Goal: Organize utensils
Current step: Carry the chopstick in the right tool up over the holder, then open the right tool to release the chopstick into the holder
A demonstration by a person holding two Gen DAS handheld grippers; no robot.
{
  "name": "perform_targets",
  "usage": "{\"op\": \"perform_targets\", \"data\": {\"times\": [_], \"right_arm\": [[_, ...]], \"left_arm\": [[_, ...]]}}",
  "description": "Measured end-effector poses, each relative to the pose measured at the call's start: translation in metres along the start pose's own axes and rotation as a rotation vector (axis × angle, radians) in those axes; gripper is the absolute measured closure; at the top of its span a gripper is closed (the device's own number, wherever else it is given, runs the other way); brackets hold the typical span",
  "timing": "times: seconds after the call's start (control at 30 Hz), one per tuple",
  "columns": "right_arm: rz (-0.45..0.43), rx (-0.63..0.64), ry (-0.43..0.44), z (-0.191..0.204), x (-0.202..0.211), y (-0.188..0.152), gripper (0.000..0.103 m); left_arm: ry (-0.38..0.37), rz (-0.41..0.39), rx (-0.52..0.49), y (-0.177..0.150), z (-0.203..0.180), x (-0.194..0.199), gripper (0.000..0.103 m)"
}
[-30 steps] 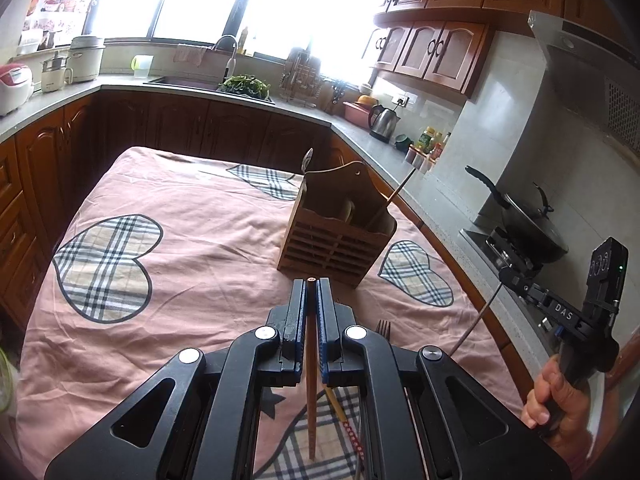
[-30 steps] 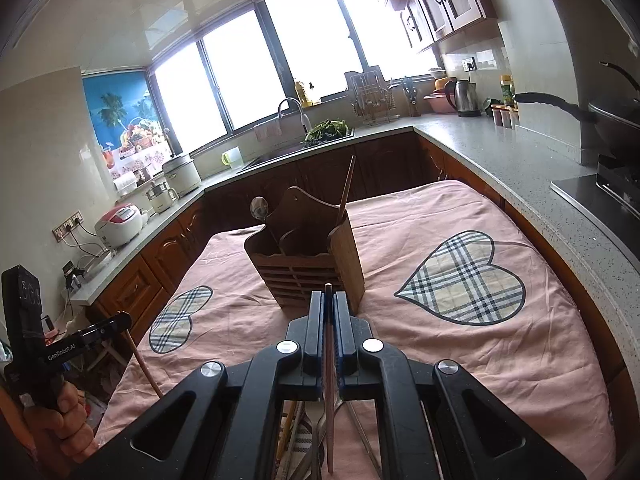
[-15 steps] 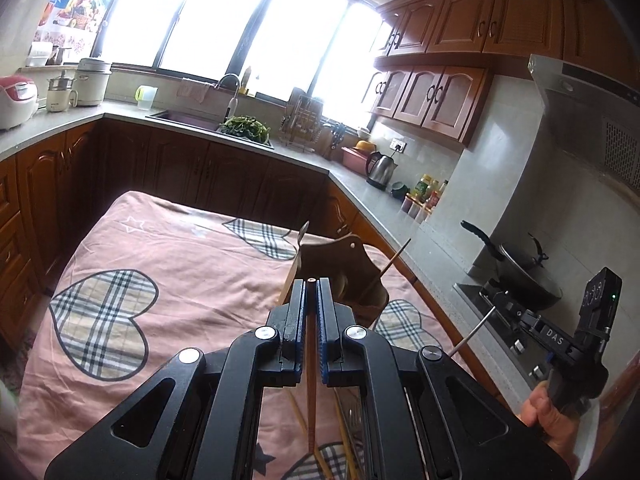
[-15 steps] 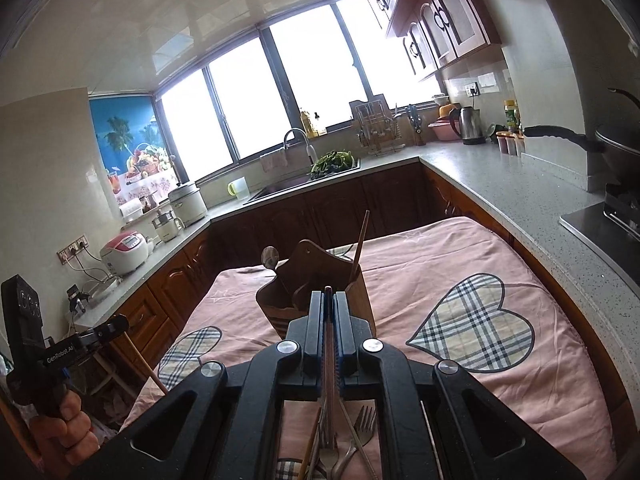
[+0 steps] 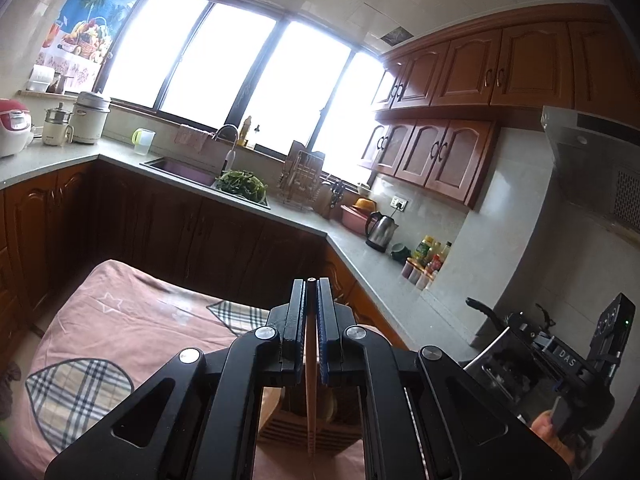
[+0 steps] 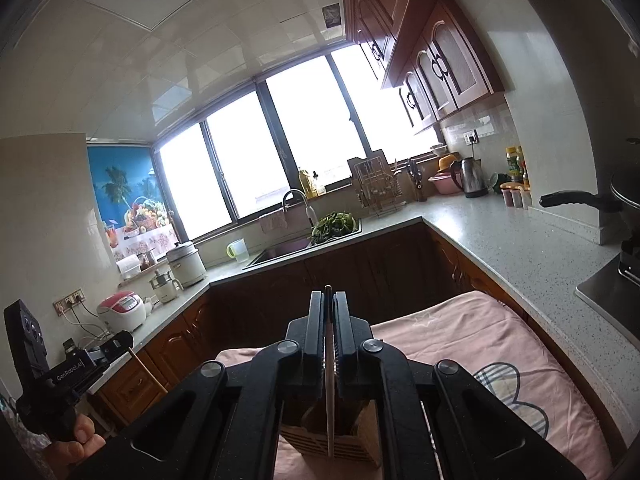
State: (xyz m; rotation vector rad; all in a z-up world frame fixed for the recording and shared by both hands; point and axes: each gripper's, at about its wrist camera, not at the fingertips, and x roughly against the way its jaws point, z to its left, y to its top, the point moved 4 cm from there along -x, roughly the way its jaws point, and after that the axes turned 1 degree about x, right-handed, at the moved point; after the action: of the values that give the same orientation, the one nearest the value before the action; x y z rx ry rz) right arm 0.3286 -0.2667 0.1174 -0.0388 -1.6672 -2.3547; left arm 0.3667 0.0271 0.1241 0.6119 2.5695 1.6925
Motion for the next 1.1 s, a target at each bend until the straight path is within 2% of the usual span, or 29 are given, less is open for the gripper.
{"op": "perform_targets", "data": {"times": [0.13,0.27,0.57,0.8,0.9,1.1], "right_arm": [[-0.013,0.014,-0.023,-0.005,-0.022,0.004,0.099],[0.015,0.003,-0.037,-0.015,-0.045,-0.007,0.099],[0.134,-0.044,-0.057,-0.043,-0.089,-0.061,0.099],[0.191,-0.053,-0.051,-0.045,-0.109,-0.085,0.099],[0.198,-0.055,-0.048,-0.044,-0.110,-0.087,0.098],[0.213,-0.063,-0.046,-0.047,-0.111,-0.087,0.098]], "left_arm": [[0.016,-0.019,0.017,0.007,0.003,-0.027,0.099],[0.035,-0.023,0.027,0.000,0.008,-0.057,0.099],[0.080,0.048,0.026,-0.055,0.025,-0.113,0.099],[0.085,0.120,-0.015,-0.085,0.027,-0.133,0.098],[0.100,0.111,-0.064,-0.086,0.020,-0.132,0.098],[0.087,0.126,-0.057,-0.083,0.023,-0.133,0.097]]}}
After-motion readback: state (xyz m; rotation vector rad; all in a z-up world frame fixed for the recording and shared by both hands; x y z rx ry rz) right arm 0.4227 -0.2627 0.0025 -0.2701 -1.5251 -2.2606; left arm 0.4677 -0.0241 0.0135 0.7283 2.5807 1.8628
